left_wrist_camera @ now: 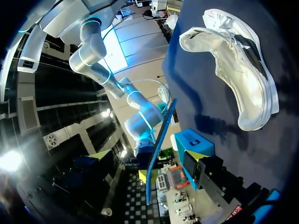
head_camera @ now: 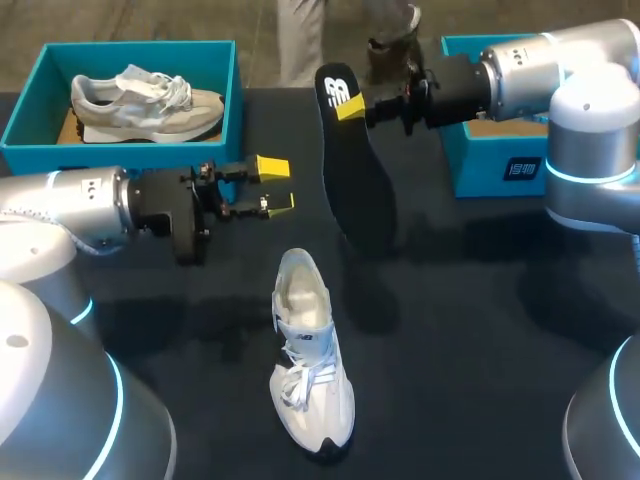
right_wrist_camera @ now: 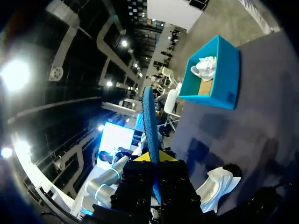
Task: Take the shoe out of the shoebox, open the shoe tongue, remove and reinsert the insole, then place the shoe into the shoebox
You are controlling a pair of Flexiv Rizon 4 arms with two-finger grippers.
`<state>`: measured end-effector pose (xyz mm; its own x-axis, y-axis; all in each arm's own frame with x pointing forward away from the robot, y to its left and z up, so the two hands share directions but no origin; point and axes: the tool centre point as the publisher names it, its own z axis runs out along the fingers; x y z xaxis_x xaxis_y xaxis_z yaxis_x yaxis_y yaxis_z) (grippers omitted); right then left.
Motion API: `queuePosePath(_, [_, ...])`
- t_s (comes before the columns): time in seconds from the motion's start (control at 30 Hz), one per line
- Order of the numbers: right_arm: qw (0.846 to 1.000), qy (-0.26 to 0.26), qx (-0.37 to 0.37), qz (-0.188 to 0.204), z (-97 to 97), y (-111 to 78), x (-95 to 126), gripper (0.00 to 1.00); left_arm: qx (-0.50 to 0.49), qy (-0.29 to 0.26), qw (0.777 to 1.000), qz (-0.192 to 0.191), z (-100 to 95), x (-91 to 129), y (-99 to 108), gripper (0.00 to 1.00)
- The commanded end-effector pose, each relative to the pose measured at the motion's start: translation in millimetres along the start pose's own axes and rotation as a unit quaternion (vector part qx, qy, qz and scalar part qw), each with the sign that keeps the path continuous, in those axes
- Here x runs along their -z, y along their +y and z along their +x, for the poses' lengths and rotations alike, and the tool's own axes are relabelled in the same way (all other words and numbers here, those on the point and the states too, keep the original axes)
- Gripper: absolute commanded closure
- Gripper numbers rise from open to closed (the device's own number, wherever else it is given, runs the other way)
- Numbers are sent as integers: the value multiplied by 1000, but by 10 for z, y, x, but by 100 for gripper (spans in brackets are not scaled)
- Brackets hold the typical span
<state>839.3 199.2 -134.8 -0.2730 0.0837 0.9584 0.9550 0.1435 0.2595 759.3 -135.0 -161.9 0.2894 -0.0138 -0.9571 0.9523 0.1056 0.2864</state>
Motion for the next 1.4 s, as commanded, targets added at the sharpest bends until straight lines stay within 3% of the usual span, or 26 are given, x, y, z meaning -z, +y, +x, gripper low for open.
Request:
queuePosePath(0.03, [1000, -10, -18, -3, -19, 10, -36, 100, -3, 0, 1000, -2, 47, -67, 48, 0])
queuePosePath(0.23, [997, -49, -56, -12, -33, 9, -44, 100, -4, 11, 1000, 4, 118, -107, 113, 0])
queuePosePath(0.63, [997, -49, -56, -12, -33, 9, -44, 100, -2, 12, 1000, 8, 132, -121, 121, 0])
queuePosePath(1.4, [997, -49, -56, -12, -33, 9, -44, 100, -23, 18, 999, -18, 214, -490, 202, 0])
